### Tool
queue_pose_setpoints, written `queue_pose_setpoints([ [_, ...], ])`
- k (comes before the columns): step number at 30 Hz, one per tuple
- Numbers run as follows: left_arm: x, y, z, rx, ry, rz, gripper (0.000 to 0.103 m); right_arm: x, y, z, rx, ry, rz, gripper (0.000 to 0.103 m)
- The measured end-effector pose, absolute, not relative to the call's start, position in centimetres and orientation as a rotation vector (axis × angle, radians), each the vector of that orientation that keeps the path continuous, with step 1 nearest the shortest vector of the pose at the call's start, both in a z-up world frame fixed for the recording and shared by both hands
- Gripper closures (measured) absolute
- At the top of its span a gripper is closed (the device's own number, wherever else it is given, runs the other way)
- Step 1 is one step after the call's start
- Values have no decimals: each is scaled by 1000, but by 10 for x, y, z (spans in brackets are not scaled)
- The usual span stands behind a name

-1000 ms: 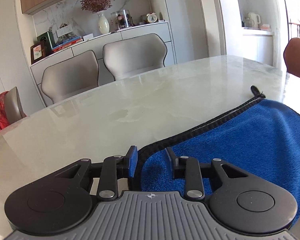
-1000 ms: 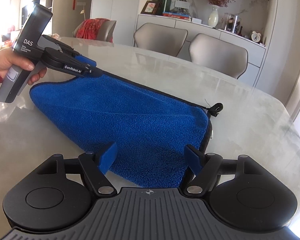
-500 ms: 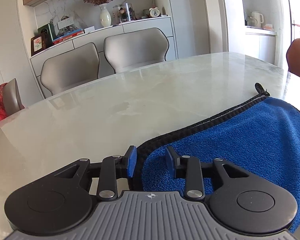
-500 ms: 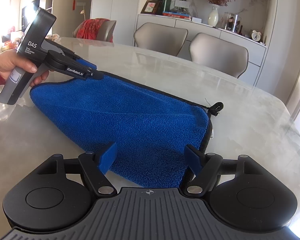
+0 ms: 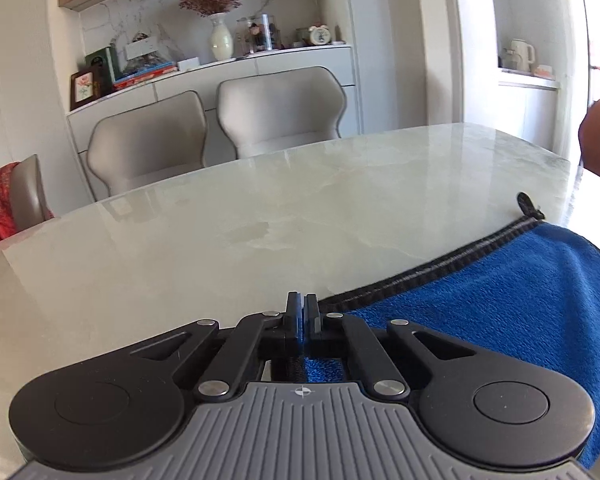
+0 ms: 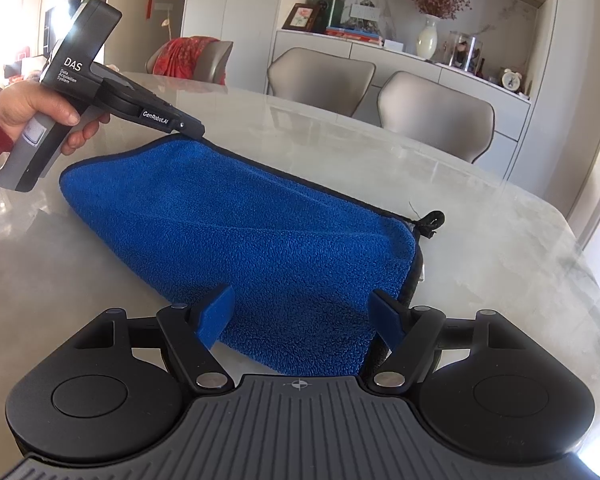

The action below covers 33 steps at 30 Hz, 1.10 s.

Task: Fold towel

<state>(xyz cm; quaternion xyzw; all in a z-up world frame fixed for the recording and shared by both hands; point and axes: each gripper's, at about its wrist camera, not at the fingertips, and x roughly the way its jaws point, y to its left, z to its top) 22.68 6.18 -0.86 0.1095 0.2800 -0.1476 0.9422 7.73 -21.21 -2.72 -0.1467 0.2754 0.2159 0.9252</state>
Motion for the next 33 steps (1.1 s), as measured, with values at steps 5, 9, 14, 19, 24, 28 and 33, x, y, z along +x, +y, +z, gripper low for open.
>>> queue_pose_setpoints([
  [5,227,59,-16,269,598,-302,78,79,-214,-27,-289,571,446,27],
  [9,223,53,-20,317,588,-299,72,78,-214,-26,-293,569,445,27],
  [14,226,57,-21,266,597,-310,82,78,-213,-26,-300,566,443,27],
  [19,223,51,-21,306,590,-292,98,79,-214,-25,-300,566,443,27],
  [24,217,48,-16,290,561,-284,103,79,-214,-26,-300,566,443,27],
  [28,217,57,-7,248,540,-285,103,78,-214,-26,-303,564,443,27],
  [33,226,74,-6,147,591,-321,94,78,-214,-26,-306,562,442,27],
])
